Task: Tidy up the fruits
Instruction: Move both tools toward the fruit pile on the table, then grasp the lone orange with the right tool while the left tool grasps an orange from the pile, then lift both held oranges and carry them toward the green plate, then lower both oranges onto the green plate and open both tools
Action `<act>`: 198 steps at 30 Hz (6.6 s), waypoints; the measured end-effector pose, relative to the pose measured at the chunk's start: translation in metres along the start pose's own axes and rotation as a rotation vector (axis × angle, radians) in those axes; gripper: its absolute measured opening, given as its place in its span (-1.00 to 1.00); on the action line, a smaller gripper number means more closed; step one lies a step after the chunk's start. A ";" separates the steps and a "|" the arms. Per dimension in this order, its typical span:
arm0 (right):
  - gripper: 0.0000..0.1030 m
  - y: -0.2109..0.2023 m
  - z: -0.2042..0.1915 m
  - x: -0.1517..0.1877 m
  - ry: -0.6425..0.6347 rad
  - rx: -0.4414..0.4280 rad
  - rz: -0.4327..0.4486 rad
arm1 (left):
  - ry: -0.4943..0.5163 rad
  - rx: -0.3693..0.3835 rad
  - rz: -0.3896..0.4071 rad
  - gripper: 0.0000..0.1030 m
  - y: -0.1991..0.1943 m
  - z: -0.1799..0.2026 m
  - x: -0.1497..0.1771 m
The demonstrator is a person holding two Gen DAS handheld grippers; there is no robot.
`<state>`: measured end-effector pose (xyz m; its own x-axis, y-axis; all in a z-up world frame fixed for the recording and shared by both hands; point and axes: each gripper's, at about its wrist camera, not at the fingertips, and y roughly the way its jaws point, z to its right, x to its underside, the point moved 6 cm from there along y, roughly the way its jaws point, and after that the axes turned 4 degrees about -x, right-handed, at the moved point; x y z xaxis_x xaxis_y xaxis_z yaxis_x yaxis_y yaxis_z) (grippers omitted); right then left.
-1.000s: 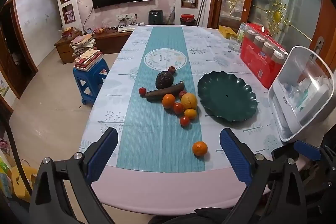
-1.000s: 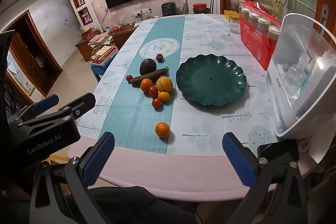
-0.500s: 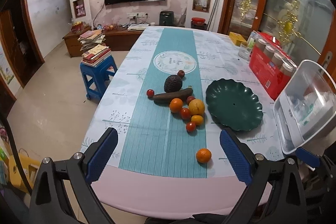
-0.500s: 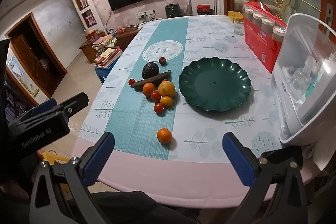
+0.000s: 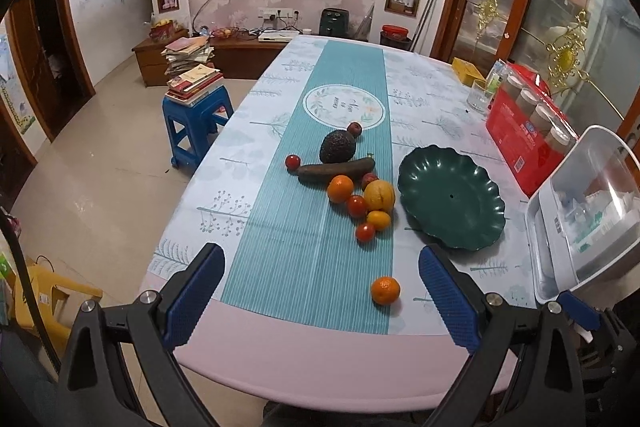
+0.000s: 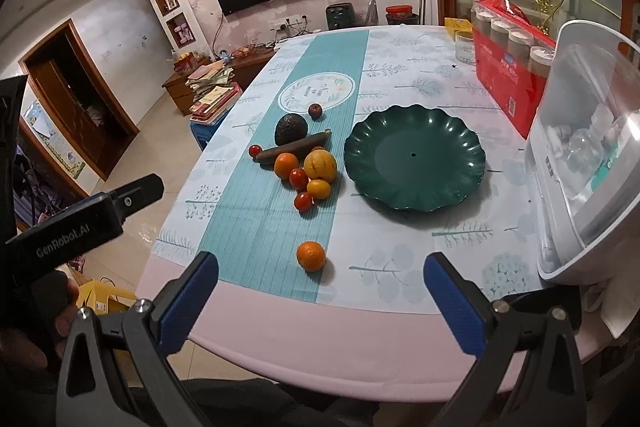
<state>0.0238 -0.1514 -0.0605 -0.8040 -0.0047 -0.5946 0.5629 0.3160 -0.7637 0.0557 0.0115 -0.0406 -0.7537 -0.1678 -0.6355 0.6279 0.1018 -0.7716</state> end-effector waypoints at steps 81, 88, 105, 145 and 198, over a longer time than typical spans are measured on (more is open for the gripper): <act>0.44 0.186 0.002 0.046 0.234 0.186 -0.325 | 0.318 0.247 -0.370 0.80 0.296 0.043 -0.053; 0.28 0.198 0.006 0.048 0.229 0.161 -0.361 | 0.275 0.253 -0.392 0.58 0.317 0.047 -0.049; -0.25 0.221 -0.001 0.041 0.180 0.131 -0.406 | 0.223 0.291 -0.415 -0.20 0.328 0.050 -0.043; -0.27 0.088 -0.011 0.036 0.454 0.170 0.064 | 0.289 0.436 -0.166 -0.22 0.129 -0.049 -0.008; -0.25 0.151 0.202 -0.050 -0.024 0.011 -0.212 | -0.012 0.301 -0.259 -0.20 0.223 0.250 -0.004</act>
<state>0.1876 -0.2946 -0.1967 -0.8999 -0.0931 -0.4261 0.3838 0.2951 -0.8750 0.2475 -0.2104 -0.2029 -0.8934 -0.1621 -0.4190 0.4474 -0.2368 -0.8624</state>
